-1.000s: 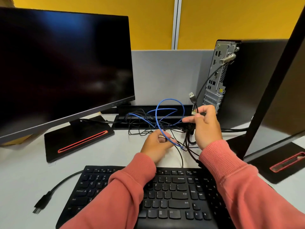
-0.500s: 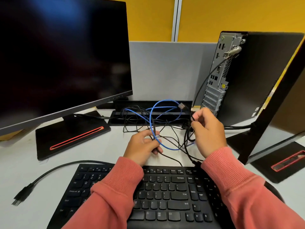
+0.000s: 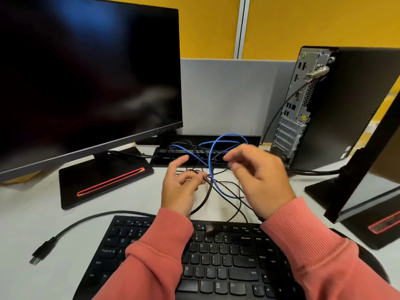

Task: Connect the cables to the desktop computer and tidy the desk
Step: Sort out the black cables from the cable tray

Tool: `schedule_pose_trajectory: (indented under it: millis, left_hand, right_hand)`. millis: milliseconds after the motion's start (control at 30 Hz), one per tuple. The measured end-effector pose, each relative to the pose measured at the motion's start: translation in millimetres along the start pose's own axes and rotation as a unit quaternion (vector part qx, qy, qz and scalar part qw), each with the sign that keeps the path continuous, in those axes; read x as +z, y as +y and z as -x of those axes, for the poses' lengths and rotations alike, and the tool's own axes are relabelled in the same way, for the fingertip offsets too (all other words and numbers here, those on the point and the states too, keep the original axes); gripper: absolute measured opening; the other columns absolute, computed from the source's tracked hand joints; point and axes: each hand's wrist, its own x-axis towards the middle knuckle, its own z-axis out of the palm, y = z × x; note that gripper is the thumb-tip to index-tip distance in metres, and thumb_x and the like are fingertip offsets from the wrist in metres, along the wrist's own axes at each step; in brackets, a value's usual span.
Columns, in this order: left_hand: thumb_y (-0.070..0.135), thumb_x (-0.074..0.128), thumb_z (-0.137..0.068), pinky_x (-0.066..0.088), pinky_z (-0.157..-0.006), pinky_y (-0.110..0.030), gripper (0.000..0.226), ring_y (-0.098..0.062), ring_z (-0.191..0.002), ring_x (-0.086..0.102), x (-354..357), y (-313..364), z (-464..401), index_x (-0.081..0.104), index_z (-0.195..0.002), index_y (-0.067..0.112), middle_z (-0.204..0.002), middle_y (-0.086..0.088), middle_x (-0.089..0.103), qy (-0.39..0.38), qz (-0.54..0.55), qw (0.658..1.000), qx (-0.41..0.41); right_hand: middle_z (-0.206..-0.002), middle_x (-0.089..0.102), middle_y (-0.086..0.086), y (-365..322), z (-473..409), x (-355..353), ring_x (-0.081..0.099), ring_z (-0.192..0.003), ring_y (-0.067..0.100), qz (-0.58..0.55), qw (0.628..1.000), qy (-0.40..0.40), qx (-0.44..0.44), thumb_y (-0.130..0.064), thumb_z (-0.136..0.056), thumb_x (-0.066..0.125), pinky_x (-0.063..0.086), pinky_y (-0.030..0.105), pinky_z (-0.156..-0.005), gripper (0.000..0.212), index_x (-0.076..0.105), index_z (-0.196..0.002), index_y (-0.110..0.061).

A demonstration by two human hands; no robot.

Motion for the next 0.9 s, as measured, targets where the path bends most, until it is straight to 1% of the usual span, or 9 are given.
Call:
schedule_pose_trajectory:
  millis: [100, 200, 300, 400, 567, 633, 733, 800, 900]
  left_hand:
    - [0.000, 0.058, -0.098, 0.048, -0.083, -0.032, 0.047, -0.019, -0.087, 0.070, -1, 7, -3, 0.050, -0.135, 0.027, -0.086, -0.007, 0.075, -0.003, 0.105, 0.994, -0.009]
    - [0.000, 0.053, -0.101, 0.053, -0.077, -0.027, 0.043, -0.016, -0.074, 0.068, -11, 29, -4, 0.054, -0.131, 0.031, -0.083, -0.002, 0.071, -0.023, 0.130, 0.990, 0.049]
    - [0.001, 0.050, -0.102, 0.056, -0.075, -0.024, 0.040, -0.016, -0.070, 0.068, -24, 58, -8, 0.058, -0.131, 0.028, -0.083, -0.003, 0.071, -0.035, 0.075, 0.990, 0.113]
    - [0.003, 0.047, -0.104, 0.057, -0.076, -0.025, 0.041, -0.018, -0.070, 0.069, -29, 83, -8, 0.056, -0.135, 0.029, -0.081, -0.005, 0.071, -0.058, 0.014, 0.988, 0.140]
    - [0.003, 0.050, -0.105, 0.058, -0.068, -0.025, 0.049, -0.018, -0.063, 0.069, -14, 106, 5, 0.046, -0.146, 0.029, -0.092, -0.011, 0.076, -0.159, -0.059, 0.975, 0.147]
    - [0.000, 0.051, -0.103, 0.057, -0.068, -0.024, 0.051, -0.019, -0.065, 0.070, -11, 110, 10, 0.045, -0.146, 0.026, -0.096, -0.014, 0.075, -0.191, -0.080, 0.964, 0.168]
    - [-0.007, 0.051, -0.101, 0.057, -0.077, -0.028, 0.051, -0.022, -0.072, 0.069, -9, 112, 19, 0.044, -0.143, 0.020, -0.091, -0.015, 0.072, -0.266, -0.075, 0.943, 0.186]
    - [-0.010, 0.053, -0.099, 0.056, -0.084, -0.031, 0.055, -0.026, -0.081, 0.069, -10, 109, 24, 0.039, -0.143, 0.020, -0.088, -0.023, 0.069, -0.335, -0.081, 0.922, 0.174]
    - [-0.003, 0.059, -0.096, 0.052, -0.083, -0.026, 0.058, -0.026, -0.091, 0.070, -15, 104, 29, 0.035, -0.141, 0.024, -0.085, -0.020, 0.071, -0.382, -0.123, 0.906, 0.136]
  right_hand:
    - [-0.094, 0.068, -0.012, 12, 9, 16, 0.062, -0.082, 0.005, 0.044, 0.987, -0.146, 0.043, -0.011, -0.089, 0.067, 0.044, 0.018, -0.072, 0.018, 0.073, -0.100, -0.024]
    - [-0.093, 0.064, -0.014, 30, 20, 21, 0.060, -0.082, 0.003, 0.097, 0.972, -0.204, 0.056, -0.012, -0.090, 0.067, 0.045, 0.020, -0.078, 0.018, 0.072, -0.097, -0.028]
    - [-0.086, 0.063, -0.015, 39, 24, 16, 0.059, -0.080, 0.005, 0.113, 0.967, -0.211, 0.082, -0.006, -0.089, 0.065, 0.039, 0.016, -0.073, 0.026, 0.073, -0.089, -0.030]
    - [-0.081, 0.068, -0.010, 33, 18, 11, 0.062, -0.071, 0.012, 0.090, 0.977, -0.145, 0.126, -0.009, -0.090, 0.065, 0.046, 0.022, -0.065, 0.023, 0.071, -0.081, -0.029]
    - [-0.067, 0.070, 0.002, -6, -17, 5, 0.062, -0.055, 0.018, -0.129, 0.968, -0.050, 0.210, -0.023, -0.098, 0.056, 0.043, 0.027, -0.052, 0.031, 0.073, -0.073, -0.015]
    - [-0.061, 0.067, 0.008, -21, -35, 4, 0.056, -0.047, 0.021, -0.179, 0.945, -0.071, 0.265, -0.033, -0.102, 0.050, 0.036, 0.025, -0.046, 0.044, 0.072, -0.073, -0.008]
    - [-0.054, 0.060, 0.010, -33, -52, 4, 0.046, -0.040, 0.021, -0.181, 0.898, -0.192, 0.352, -0.050, -0.100, 0.047, 0.027, 0.021, -0.044, 0.060, 0.065, -0.059, -0.011]
    - [-0.048, 0.053, 0.006, -33, -59, 7, 0.041, -0.043, 0.019, -0.191, 0.870, -0.247, 0.382, -0.044, -0.095, 0.055, 0.025, 0.022, -0.048, 0.049, 0.060, -0.057, -0.014]
    - [-0.048, 0.051, 0.002, -32, -69, 5, 0.039, -0.042, 0.014, -0.204, 0.865, -0.236, 0.393, -0.015, -0.092, 0.059, 0.024, 0.022, -0.048, 0.017, 0.064, -0.077, -0.008]
